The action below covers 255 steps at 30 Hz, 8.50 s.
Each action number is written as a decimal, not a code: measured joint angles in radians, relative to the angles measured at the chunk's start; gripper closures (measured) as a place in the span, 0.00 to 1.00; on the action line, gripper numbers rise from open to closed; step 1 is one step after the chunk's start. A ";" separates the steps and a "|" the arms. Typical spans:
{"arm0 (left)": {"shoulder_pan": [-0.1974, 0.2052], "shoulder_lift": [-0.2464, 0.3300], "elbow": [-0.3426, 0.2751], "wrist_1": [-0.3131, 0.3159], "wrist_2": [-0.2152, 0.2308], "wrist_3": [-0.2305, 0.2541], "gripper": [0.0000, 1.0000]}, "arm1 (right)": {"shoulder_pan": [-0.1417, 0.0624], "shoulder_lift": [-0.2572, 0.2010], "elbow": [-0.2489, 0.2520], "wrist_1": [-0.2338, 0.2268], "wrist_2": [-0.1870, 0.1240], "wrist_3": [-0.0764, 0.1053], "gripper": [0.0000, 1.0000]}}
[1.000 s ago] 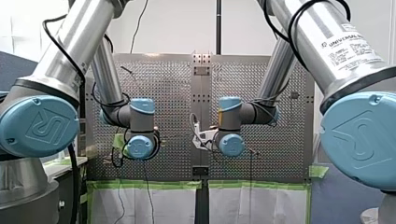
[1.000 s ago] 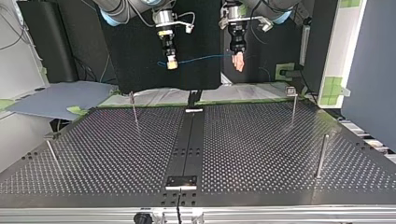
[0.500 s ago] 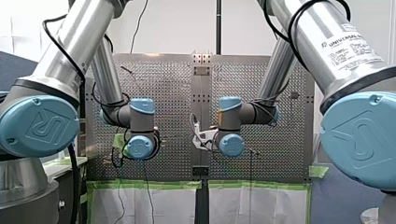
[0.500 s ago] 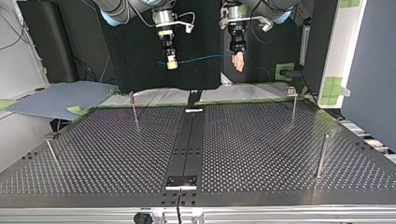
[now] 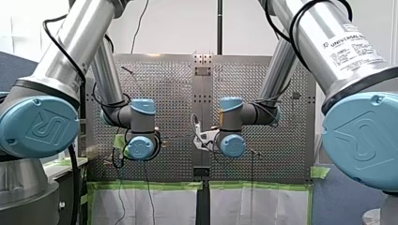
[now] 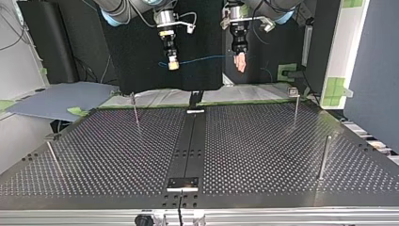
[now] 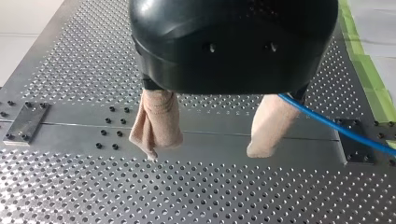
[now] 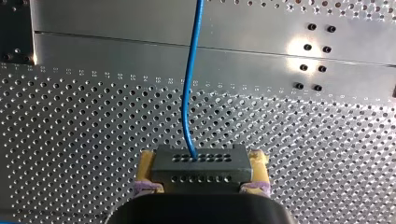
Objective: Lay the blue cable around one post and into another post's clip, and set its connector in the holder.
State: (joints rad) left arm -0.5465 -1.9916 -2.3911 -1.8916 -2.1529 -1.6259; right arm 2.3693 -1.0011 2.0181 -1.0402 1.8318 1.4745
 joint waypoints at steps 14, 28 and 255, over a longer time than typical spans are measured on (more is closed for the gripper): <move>0.000 0.000 0.000 0.000 0.000 0.000 0.00 | 0.000 0.000 0.000 0.000 0.000 0.000 1.00; 0.000 0.000 0.000 0.000 0.000 0.000 0.00 | 0.000 0.000 0.000 0.000 0.000 0.000 1.00; 0.450 0.641 0.487 -1.058 0.144 -0.243 0.00 | 0.161 -0.160 -0.596 0.643 0.055 0.063 1.00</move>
State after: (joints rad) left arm -0.0965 -1.3506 -1.9046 -2.9494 -2.0088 -1.8692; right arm 2.5308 -1.1612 1.4216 -0.3973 1.8866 1.5375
